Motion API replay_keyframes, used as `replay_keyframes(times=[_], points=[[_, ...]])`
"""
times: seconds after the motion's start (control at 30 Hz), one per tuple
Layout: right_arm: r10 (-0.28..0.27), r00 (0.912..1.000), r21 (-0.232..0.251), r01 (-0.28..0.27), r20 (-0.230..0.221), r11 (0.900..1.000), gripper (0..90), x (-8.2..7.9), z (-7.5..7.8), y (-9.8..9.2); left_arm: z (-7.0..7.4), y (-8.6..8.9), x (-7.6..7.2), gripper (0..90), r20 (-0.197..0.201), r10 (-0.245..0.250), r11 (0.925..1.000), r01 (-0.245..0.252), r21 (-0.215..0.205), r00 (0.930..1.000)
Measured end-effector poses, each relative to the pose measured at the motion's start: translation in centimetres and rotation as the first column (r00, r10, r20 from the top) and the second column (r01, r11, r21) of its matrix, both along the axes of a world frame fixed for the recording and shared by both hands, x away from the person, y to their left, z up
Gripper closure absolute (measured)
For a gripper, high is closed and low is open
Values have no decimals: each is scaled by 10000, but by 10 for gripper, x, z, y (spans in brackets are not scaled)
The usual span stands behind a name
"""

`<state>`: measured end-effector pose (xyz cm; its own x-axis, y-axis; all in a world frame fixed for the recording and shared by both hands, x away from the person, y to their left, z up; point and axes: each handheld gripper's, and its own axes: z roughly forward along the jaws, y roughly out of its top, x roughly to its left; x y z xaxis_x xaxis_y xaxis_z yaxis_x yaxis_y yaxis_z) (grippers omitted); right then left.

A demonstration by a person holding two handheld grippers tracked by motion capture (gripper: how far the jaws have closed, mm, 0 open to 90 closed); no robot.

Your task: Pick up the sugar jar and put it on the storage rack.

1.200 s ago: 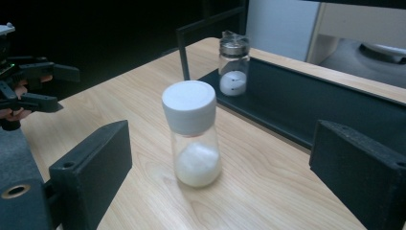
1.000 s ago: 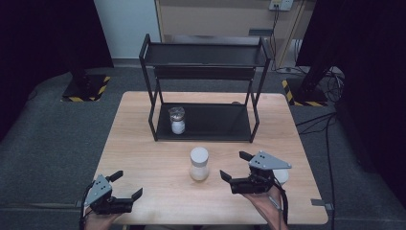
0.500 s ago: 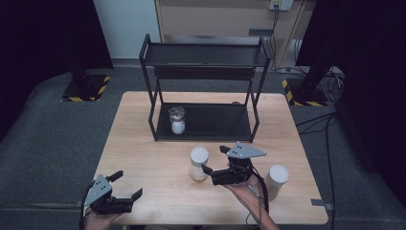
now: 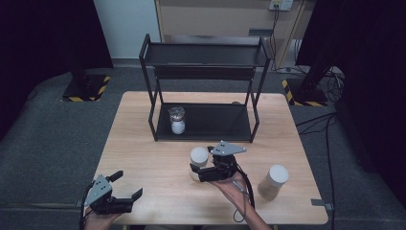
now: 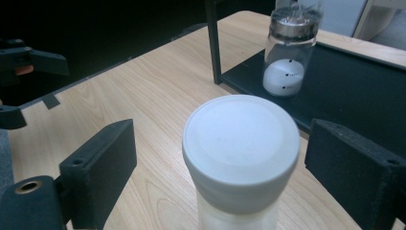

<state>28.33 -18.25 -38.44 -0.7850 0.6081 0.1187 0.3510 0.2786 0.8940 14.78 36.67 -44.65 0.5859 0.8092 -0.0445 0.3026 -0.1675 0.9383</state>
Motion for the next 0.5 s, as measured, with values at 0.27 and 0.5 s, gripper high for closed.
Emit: replay_keyframes(times=[0.27,0.5], points=[[-226,9997,-248,226,1,9994,214,6,-15,10,0,0,0,6,-28,6,10000,-6,23,10000],[-367,9987,-512,384,344,9980,334,2,-21,16,0,0,0,6,-28,4,10000,-4,25,10000]])
